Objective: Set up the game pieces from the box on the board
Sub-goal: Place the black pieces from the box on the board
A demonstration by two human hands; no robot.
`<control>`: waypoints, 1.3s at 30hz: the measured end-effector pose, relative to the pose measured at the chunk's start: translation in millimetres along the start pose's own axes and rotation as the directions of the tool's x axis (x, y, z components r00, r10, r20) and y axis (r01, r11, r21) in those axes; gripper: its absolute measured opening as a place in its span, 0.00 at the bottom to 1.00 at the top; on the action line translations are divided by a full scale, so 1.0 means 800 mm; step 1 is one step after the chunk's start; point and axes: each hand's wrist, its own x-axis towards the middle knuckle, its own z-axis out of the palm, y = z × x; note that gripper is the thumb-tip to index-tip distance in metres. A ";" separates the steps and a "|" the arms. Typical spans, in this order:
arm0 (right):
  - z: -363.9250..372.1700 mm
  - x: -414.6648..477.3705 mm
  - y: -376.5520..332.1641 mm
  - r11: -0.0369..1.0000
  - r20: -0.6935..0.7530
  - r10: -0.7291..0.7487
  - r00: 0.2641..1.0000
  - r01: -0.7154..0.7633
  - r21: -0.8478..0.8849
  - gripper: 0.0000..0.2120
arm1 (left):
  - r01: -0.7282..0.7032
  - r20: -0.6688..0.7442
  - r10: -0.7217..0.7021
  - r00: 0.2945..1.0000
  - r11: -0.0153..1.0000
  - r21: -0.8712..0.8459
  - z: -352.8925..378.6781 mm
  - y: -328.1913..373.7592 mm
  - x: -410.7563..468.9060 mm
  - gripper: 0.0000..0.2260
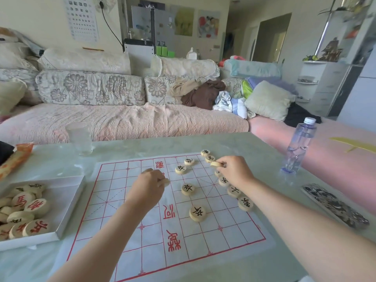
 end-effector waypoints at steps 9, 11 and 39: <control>0.016 0.077 0.048 0.968 0.134 -0.102 0.986 0.129 -0.213 0.09 | -0.076 0.003 0.076 0.997 0.995 0.060 0.049 -0.017 0.039 0.05; 0.026 0.086 0.051 0.962 0.173 -0.103 0.980 0.142 -0.234 0.11 | -0.089 -0.015 0.090 0.996 0.994 0.061 0.055 -0.018 0.039 0.05; 0.044 0.090 0.047 0.963 0.213 -0.001 0.977 0.058 -0.263 0.16 | 0.022 0.178 -0.040 0.983 0.995 0.101 0.057 -0.022 0.035 0.24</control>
